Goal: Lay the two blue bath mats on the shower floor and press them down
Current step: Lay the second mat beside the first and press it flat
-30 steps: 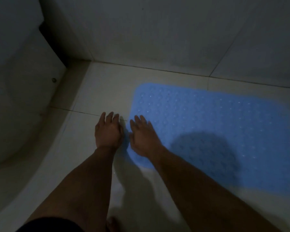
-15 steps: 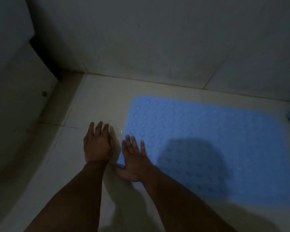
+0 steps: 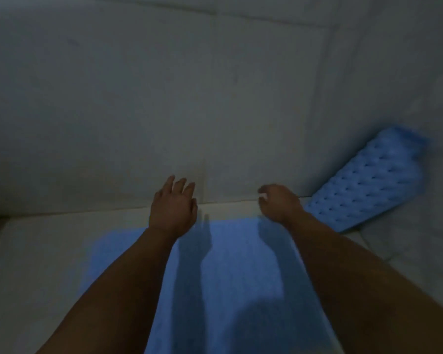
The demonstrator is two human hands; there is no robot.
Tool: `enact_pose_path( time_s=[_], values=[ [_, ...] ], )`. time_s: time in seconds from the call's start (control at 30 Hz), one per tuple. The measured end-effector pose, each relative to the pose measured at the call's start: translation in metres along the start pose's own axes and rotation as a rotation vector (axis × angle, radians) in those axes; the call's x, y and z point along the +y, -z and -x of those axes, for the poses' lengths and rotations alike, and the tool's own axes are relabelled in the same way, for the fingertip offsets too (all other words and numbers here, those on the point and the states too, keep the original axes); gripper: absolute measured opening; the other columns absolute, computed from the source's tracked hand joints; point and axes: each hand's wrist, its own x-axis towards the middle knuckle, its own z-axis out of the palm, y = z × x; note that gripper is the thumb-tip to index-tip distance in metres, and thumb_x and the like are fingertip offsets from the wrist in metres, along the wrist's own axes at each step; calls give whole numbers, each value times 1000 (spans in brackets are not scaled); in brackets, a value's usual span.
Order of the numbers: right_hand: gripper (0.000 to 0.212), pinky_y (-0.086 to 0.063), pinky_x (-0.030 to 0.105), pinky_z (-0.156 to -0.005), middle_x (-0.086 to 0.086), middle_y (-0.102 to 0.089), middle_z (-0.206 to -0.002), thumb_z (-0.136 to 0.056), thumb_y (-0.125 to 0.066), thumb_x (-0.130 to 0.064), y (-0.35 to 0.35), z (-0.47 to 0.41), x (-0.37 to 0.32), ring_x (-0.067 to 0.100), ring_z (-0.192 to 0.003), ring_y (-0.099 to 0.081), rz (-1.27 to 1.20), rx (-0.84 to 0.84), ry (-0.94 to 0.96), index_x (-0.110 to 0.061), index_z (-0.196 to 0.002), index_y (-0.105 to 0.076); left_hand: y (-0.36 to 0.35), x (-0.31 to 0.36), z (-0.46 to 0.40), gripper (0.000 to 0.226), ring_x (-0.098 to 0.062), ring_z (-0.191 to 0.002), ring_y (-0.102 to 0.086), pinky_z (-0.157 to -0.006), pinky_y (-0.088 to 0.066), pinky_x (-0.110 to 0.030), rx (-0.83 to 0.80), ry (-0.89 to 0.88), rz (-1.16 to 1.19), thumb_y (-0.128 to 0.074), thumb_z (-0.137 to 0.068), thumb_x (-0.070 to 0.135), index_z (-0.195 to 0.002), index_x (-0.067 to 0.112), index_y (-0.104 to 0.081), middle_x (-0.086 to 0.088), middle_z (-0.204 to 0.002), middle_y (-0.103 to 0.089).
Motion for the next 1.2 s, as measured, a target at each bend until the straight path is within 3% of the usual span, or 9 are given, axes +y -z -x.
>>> enact_pose_path(
  time_s=[0.13, 0.2, 0.4, 0.5, 0.57, 0.67, 0.83, 1.03, 1.2],
  values=[
    [56, -43, 53, -100, 18, -54, -136, -86, -60, -29, 105, -9, 104, 41, -124, -50, 152, 528, -88, -15, -139, -52, 6, 99, -51, 58, -29, -156, -14, -118, -29, -48, 20, -178, 0, -41, -102, 42, -157, 22, -33, -4, -165, -30],
    [65, -39, 54, -97, 20, -50, -137, -84, -63, -32, 151, -8, 147, 42, -125, -46, 266, 641, -222, -15, -143, -45, 9, 149, -69, 60, -29, -156, -11, -120, -25, -47, 20, -267, 14, -40, -103, 42, -158, 22, -29, -4, -167, -26],
    [93, -38, 57, -104, 20, -24, -154, -82, -69, -59, 183, -10, 229, 45, -134, -38, 112, 329, -444, -13, -151, -26, 6, 248, -90, 63, -29, -156, -10, -120, -23, -47, 4, -439, -5, -41, -102, 43, -159, 22, -25, -6, -167, -23],
    [65, -49, 46, -88, 23, -46, -138, -86, -71, -47, 173, -18, 229, 43, -109, -60, -9, 446, -366, -4, -130, -51, 1, 259, -90, 63, -28, -156, -10, -120, -23, -46, -14, -444, 17, -43, -102, 42, -159, 23, -26, -5, -167, -23],
    [44, -48, 38, -79, 20, -64, -114, -89, -65, -44, 173, -21, 219, 39, -98, -65, 14, 403, -327, -7, -113, -62, -1, 254, -86, 63, -28, -156, -10, -120, -24, -47, -16, -426, 34, -44, -102, 42, -159, 23, -27, -5, -167, -23],
    [24, -39, 34, -71, 9, -59, -83, -94, -61, -39, 180, -18, 191, 36, -90, -63, 44, 394, -221, -18, -83, -55, 3, 241, -77, 64, -28, -156, -11, -120, -24, -48, -14, -371, 66, -46, -101, 45, -159, 24, -27, -5, -167, -23],
    [26, -32, 29, -65, 2, -52, -74, -89, -60, -27, 210, -17, 98, 25, -73, -52, -131, 619, -52, -17, -70, -45, 37, 216, -84, 82, -28, -146, -36, -115, -38, -46, 4, -247, 354, -61, -91, 60, -158, 25, -30, -5, -163, -34],
    [54, -30, 28, -58, 4, -41, -55, -84, -75, -45, 220, -24, -35, 17, -55, -40, -261, 394, 149, -16, -54, -41, 88, 198, -88, 132, -21, -137, -48, -110, -46, -44, 18, -125, 842, -76, -53, 87, -158, 30, -21, -1, -156, -43],
    [29, -46, 22, -46, 15, -56, -63, -93, -70, -27, 217, 0, -110, 19, -49, -53, -644, -18, 38, 1, -87, -70, 122, 107, -61, 74, -28, -104, -67, -79, -53, -35, -6, 22, 789, -80, -72, 46, -135, 18, -51, -6, -120, -68]
  ],
)
